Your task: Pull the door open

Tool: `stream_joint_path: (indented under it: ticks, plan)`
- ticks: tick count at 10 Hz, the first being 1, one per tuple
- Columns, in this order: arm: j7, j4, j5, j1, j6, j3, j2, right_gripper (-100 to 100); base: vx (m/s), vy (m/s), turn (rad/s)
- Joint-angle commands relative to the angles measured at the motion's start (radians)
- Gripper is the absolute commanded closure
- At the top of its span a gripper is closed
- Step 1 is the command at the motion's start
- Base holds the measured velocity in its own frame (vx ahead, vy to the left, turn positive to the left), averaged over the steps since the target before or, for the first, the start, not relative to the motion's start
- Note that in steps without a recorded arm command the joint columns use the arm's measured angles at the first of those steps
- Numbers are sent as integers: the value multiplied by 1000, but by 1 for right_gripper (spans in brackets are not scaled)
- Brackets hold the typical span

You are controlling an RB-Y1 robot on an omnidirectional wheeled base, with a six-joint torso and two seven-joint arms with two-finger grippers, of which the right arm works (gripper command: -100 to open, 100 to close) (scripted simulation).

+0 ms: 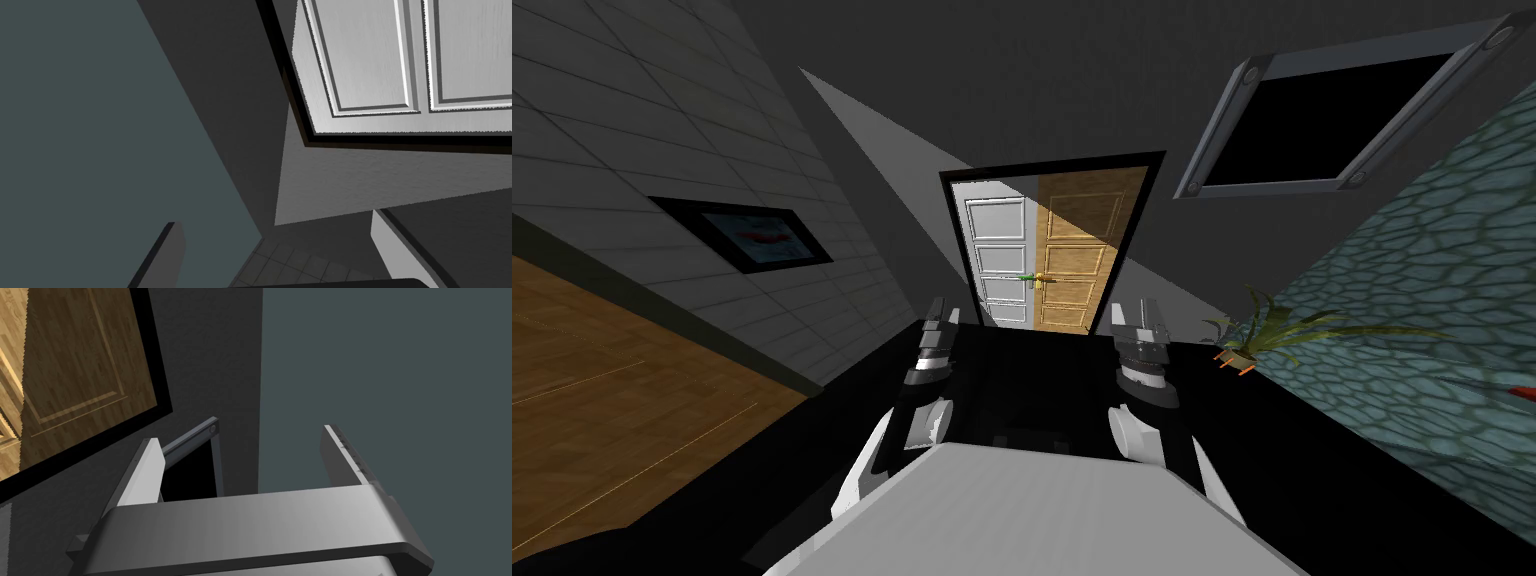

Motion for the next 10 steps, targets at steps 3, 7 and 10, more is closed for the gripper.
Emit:
stream_joint_path:
  ticks: [3,7,10]
  plan:
    - [6,74,-16,-42,3,-6,-19,-100,86,14,6]
    - [14,167,-36,-94,6,-15,-40,-100,120,12,7]
    - [20,239,-52,-135,9,-21,-53,-100,85,19,7]
